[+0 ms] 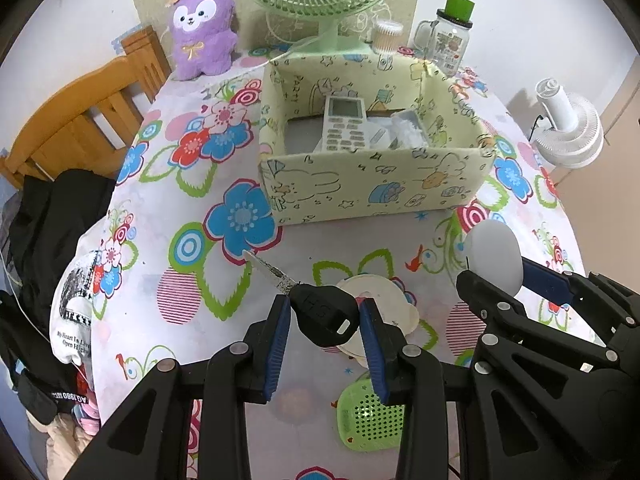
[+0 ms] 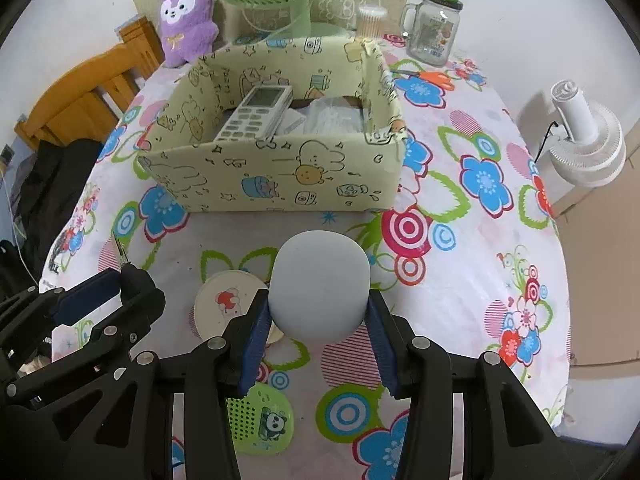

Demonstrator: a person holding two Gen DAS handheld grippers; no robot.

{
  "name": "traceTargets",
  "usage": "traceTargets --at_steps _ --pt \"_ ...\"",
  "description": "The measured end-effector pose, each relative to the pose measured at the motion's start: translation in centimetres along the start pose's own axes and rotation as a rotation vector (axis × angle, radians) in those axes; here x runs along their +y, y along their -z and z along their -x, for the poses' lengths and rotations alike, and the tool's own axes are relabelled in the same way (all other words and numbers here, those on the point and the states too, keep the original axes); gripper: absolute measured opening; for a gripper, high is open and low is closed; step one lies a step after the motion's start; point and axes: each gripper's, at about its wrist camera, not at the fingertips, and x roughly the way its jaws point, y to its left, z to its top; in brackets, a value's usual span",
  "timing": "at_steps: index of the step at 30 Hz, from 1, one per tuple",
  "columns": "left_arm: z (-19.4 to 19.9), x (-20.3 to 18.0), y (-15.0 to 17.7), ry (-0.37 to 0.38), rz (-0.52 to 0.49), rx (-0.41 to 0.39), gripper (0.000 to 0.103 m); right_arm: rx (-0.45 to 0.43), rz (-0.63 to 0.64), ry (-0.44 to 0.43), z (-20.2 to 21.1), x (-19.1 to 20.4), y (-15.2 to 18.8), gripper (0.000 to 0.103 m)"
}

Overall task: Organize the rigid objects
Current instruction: 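Lift the black plug with the left tool while the right tool lifts the white case, then carry the black plug over the fabric box with the left tool while the right tool carries the white case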

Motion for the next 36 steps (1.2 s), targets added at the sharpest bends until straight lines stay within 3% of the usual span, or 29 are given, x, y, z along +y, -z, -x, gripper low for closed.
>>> traceTargets --at_steps 23,36 --pt "4.3 -0.7 -2.4 0.022 -0.020 -0.079 0.036 -0.081 -0.018 0.022 4.9 -0.7 -2.2 0.050" --pt "4.7 -0.5 -5.0 0.018 -0.037 -0.110 0.036 -0.105 -0.015 0.031 5.6 -0.7 -4.8 0.050"
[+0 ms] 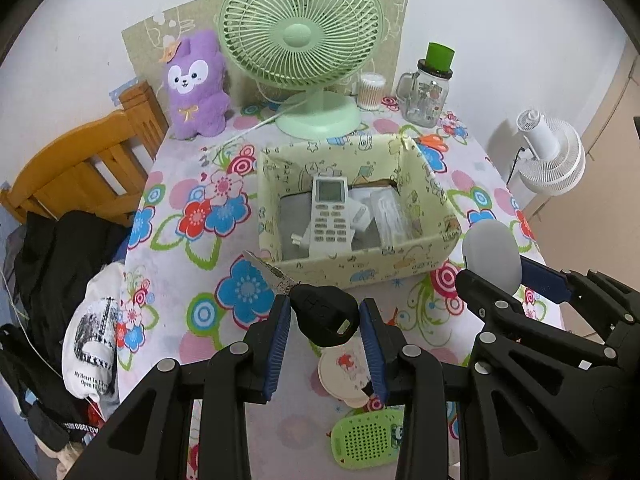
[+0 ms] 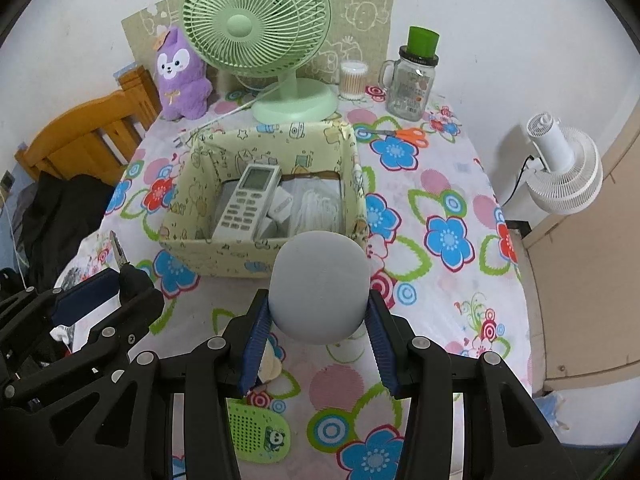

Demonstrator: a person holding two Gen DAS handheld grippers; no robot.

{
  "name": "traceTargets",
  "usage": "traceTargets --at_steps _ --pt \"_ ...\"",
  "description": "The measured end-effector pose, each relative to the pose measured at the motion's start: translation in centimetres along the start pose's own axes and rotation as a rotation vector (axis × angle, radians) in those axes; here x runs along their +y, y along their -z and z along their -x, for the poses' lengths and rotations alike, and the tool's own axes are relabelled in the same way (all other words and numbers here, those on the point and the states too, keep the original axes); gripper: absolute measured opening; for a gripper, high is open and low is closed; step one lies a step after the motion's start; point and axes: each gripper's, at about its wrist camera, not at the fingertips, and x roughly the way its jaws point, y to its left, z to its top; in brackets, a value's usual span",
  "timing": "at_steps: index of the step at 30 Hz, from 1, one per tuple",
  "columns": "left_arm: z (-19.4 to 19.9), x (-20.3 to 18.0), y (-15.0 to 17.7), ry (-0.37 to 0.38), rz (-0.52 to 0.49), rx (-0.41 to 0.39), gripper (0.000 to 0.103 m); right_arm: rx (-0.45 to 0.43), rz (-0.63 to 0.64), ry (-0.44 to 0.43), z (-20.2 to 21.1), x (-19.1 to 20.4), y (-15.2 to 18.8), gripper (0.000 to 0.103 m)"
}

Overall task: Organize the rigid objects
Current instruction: 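Carry the black plug over the fabric box with the left tool while the right tool carries the white case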

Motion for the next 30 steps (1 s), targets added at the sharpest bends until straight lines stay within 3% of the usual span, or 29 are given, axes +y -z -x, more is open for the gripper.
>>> traceTargets --at_steps 30 --pt "-4.6 0.4 -5.9 0.033 -0.051 0.008 0.036 0.019 0.003 0.015 -4.0 -0.9 -6.0 0.050"
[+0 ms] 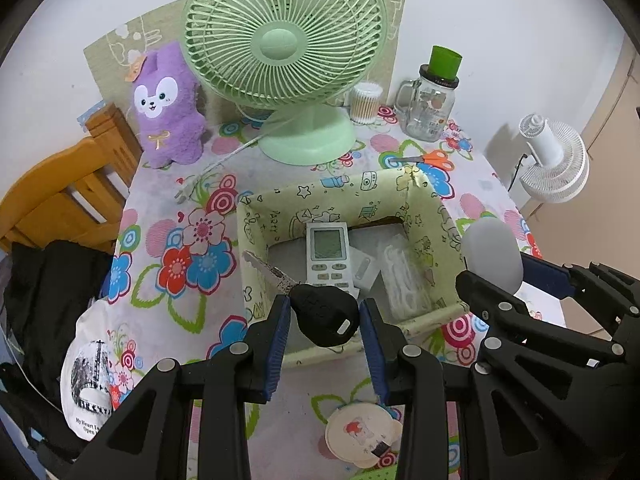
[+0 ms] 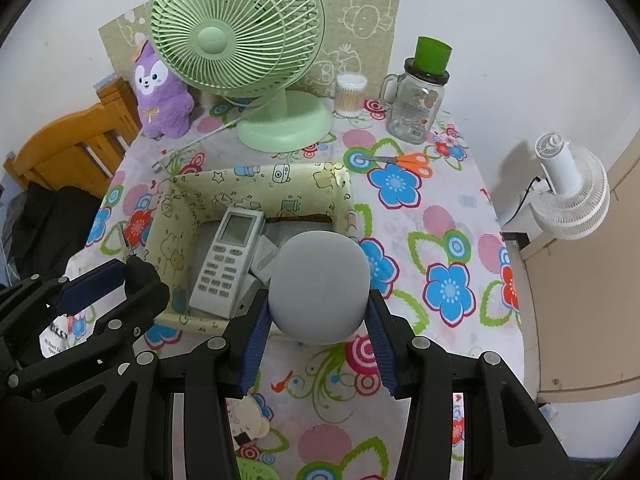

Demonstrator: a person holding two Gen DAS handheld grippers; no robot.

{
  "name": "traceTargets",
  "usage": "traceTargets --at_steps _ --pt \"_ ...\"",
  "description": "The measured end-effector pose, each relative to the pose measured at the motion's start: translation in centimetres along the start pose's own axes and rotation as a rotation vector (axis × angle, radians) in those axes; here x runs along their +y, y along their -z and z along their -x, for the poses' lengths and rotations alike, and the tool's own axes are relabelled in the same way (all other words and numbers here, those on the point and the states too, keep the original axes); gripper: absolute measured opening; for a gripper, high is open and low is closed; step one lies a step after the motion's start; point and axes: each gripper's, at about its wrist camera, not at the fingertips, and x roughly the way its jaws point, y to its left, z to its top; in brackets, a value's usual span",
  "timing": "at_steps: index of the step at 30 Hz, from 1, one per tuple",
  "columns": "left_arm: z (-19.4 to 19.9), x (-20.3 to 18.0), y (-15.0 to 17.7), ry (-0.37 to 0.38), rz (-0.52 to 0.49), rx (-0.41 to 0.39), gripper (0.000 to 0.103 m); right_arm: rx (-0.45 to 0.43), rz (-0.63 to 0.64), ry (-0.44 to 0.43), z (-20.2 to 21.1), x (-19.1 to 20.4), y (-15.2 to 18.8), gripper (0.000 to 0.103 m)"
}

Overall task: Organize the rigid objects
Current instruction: 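Carry the black plug over the fabric box with the left tool while the right tool carries the white case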

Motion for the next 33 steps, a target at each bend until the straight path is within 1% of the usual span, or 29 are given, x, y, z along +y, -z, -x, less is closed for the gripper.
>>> traceTargets --at_steps 3,18,22,28,33 --pt "-0.9 0.2 -0.4 -0.011 -0.010 0.013 0.036 0.011 0.002 -0.006 -0.8 0.0 -0.4 0.050" --pt "-4.0 0.6 -2.8 -0.019 -0.055 0.042 0.036 0.031 -0.010 -0.019 -3.3 -0.4 -2.6 0.050" --pt "-4.9 0.8 -3.3 -0.023 -0.064 0.055 0.036 0.049 -0.010 -0.028 -4.4 -0.4 -3.3 0.050" --pt "-6.7 1.1 -3.7 -0.038 -0.080 0.079 0.036 0.066 -0.012 -0.039 -5.8 -0.4 -3.9 0.050" --pt "-7.8 1.1 -3.9 -0.061 -0.113 0.094 0.036 0.081 -0.002 -0.043 -6.8 -0.1 -4.3 0.050"
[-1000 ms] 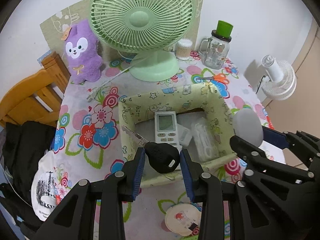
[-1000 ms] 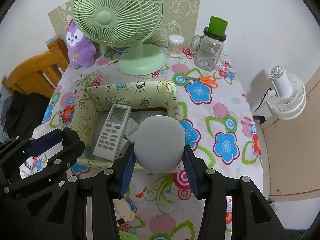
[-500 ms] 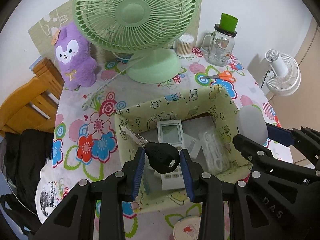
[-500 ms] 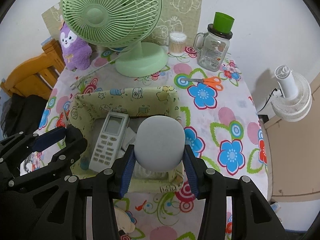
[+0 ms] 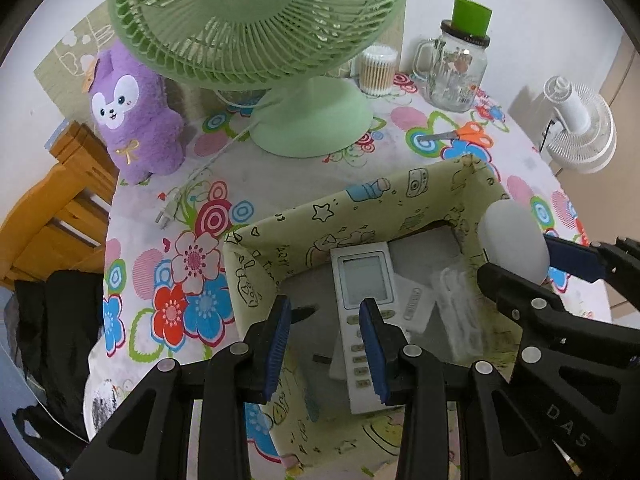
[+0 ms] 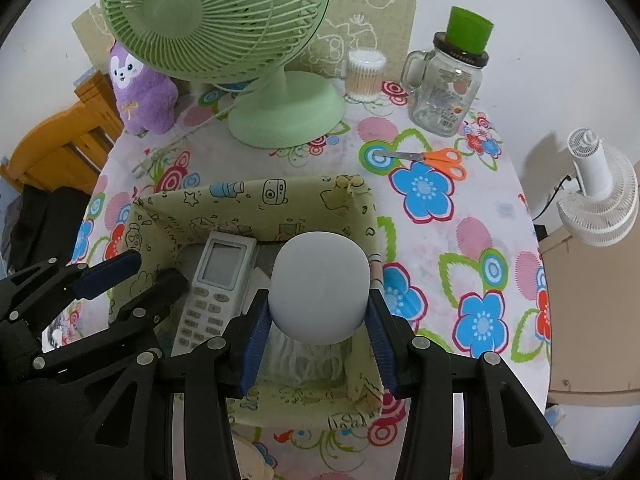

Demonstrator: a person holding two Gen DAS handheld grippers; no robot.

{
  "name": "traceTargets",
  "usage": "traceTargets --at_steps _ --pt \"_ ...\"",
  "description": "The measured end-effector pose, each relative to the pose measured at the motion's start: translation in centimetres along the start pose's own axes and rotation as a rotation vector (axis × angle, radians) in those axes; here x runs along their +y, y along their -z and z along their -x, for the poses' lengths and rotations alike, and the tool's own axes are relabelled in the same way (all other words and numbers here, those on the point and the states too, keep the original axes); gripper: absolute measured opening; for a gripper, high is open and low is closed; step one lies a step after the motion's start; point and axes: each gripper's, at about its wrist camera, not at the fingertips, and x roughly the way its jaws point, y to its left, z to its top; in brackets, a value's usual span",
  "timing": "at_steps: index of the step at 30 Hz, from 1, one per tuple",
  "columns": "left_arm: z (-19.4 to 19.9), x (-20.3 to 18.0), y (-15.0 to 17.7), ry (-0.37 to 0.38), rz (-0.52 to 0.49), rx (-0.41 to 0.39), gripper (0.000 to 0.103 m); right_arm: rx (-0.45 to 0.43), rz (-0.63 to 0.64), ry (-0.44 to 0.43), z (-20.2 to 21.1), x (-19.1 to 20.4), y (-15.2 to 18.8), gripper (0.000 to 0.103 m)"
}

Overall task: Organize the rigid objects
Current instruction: 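Carry the black plug over the fabric box with the left tool while the right tool carries the white case, then open the left tool to drop the plug while the right tool releases the white case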

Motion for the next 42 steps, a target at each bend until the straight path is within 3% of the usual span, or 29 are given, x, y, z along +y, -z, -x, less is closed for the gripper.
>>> traceTargets --at_steps 5,9,15,32,36,42 --pt "-0.7 0.2 -0.1 -0.021 -0.012 0.009 0.047 0.011 0.003 0.003 -0.8 0.0 -0.4 0.050" --pt "-0.8 0.1 0.0 0.016 -0.025 0.014 0.073 0.013 0.004 0.002 -1.0 -0.1 -0.7 0.050" --pt "-0.4 -1.4 0.3 -0.009 -0.079 0.000 0.094 0.018 0.017 0.000 -1.5 0.2 -1.0 0.050" --pt "-0.9 -1.0 -0.4 0.033 -0.013 0.032 0.102 0.010 0.020 -0.008 -3.2 0.7 -2.0 0.051" --pt "-1.0 -0.9 -0.7 0.041 0.004 0.041 0.103 -0.017 0.014 -0.031 -3.0 0.8 -2.4 0.077" --pt "-0.8 -1.1 -0.4 0.036 0.000 0.046 0.103 -0.019 0.013 -0.045 -2.6 1.0 -2.2 0.084"
